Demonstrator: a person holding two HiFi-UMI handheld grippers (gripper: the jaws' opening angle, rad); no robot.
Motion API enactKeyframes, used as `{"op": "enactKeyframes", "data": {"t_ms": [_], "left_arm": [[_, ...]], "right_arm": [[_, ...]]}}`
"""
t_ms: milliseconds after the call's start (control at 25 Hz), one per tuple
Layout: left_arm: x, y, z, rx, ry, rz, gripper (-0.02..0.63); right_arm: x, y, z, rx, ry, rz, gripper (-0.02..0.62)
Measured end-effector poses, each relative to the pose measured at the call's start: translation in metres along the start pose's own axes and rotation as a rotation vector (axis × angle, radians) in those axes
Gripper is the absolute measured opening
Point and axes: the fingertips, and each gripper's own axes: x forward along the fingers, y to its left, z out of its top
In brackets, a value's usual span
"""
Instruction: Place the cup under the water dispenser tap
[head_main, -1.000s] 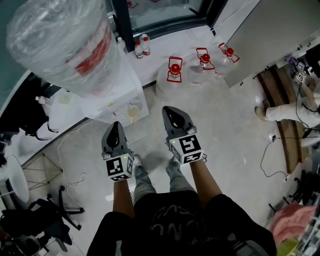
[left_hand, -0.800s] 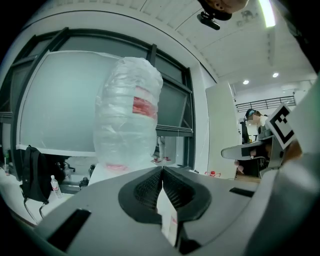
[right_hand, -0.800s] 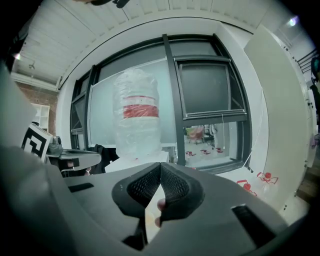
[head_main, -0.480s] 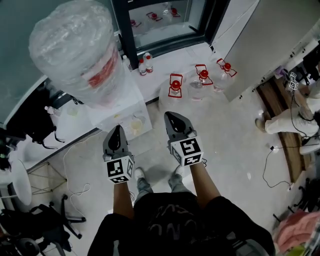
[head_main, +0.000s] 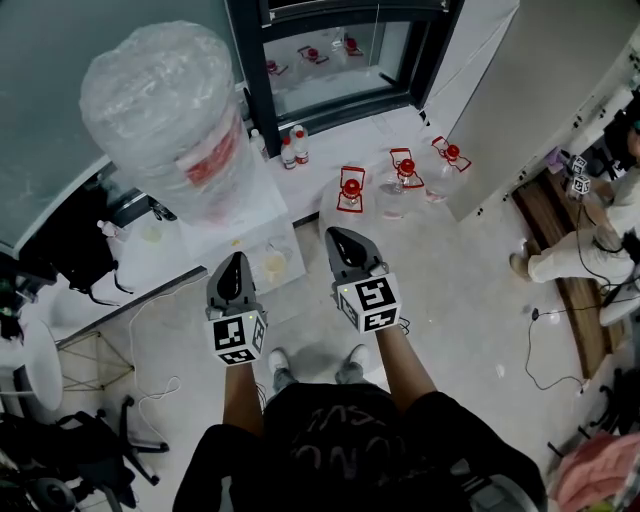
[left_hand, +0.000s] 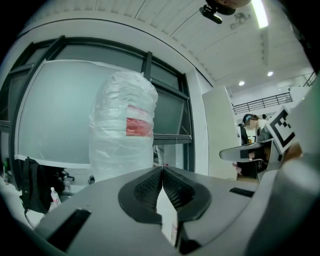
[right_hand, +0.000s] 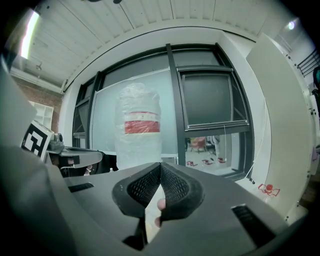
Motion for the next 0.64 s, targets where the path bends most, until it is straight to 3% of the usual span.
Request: {"op": "enactKeyframes", "data": {"t_ms": [640], "left_arm": [[-0.007, 0.005, 0.031, 0.011, -0.049, 0.022, 0.018]], "right_arm": [[-0.005, 0.001, 0.026, -0.028, -0.048, 0.015, 0.013]]}}
